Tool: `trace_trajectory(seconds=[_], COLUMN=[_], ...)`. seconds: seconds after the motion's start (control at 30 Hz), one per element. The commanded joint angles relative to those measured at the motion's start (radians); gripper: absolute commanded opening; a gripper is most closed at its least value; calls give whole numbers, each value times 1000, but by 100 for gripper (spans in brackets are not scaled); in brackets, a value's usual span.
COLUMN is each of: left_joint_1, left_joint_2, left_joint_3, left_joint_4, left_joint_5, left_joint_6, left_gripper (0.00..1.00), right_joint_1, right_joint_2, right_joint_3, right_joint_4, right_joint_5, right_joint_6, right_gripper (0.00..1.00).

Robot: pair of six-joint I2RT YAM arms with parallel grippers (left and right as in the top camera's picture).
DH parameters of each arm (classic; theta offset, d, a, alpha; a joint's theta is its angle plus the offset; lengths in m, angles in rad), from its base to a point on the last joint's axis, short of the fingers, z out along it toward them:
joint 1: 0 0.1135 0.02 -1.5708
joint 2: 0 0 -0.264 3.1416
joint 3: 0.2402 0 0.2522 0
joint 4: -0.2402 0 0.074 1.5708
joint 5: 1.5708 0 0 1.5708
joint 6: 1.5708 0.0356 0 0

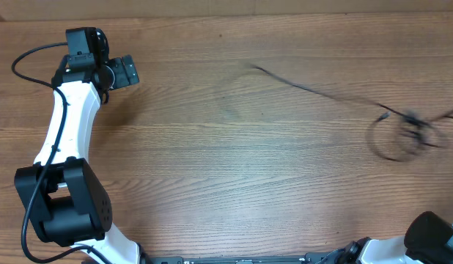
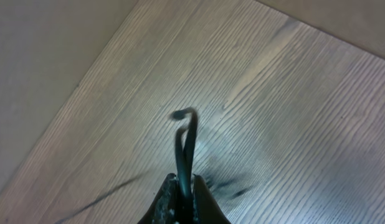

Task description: Untangle cables

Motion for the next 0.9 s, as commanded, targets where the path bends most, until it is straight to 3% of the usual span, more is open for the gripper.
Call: trace_trajectory(seconds=[0.0, 0.27, 0.73, 0.87], left_joint_1=[-16, -94, -390, -451], left_joint_2=[-10, -10, -10, -10], left_joint_3=[6, 7, 9, 9], left_joint_4=[5, 67, 189, 224], left_joint_5=[71, 210, 212, 278], left_joint_6=[26, 76, 107, 108], left_gripper=[100, 100, 99, 100], right_joint_1=[3, 89, 374, 436], right_joint_2=[-10, -10, -10, -10], right_joint_3=[29, 29, 29, 29], right_joint_4=[5, -9, -8, -5], right_joint_5=[-42, -90, -126, -167], right_joint_6=[-21, -50, -38, -38], right_gripper=[4, 4, 4, 4])
